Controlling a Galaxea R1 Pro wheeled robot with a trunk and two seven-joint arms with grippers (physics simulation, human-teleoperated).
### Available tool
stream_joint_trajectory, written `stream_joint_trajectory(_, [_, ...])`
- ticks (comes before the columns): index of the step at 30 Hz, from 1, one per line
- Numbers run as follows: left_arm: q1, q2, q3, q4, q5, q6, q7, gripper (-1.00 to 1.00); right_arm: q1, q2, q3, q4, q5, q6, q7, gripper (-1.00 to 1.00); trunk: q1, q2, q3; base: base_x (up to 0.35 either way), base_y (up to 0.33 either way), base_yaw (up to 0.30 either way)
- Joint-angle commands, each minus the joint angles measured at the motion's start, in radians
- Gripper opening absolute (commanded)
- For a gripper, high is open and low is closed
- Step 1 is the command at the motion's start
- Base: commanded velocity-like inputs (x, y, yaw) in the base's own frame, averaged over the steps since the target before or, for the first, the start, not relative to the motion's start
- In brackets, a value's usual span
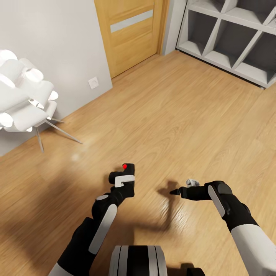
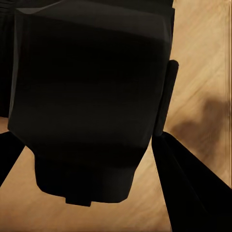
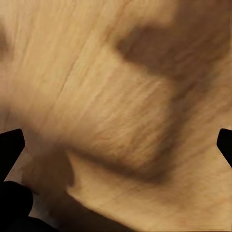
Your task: Attach the digital camera to the camera tripod in the bedroom.
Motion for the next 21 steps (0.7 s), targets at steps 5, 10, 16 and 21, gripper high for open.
stream_joint_trajectory(5, [-0.001,0.004,0.000,-0.002,0.059,0.006,0.009,-1.00,0.000,0.000,0.002,0.025,0.001,0.004,0.002,1.00,-0.002,0.001,0.019,0.000,0.000,0.000])
stream_joint_trajectory(10, [-0.001,0.009,0.002,-0.029,0.084,0.010,0.009,-1.00,-0.001,-0.001,0.002,0.029,0.001,0.005,0.005,1.00,-0.005,0.002,0.038,0.000,0.000,0.000])
stream_joint_trajectory(16, [-0.001,0.043,0.006,-0.059,0.149,0.011,0.004,-1.00,-0.001,-0.004,0.001,0.030,0.002,0.006,0.008,1.00,-0.007,0.004,0.061,0.000,0.000,0.000])
stream_joint_trajectory(21, [-0.001,0.140,0.027,-0.056,0.401,-0.001,-0.019,-1.00,-0.001,-0.004,0.001,0.029,0.002,0.006,0.009,1.00,-0.010,0.005,0.081,0.000,0.000,0.000])
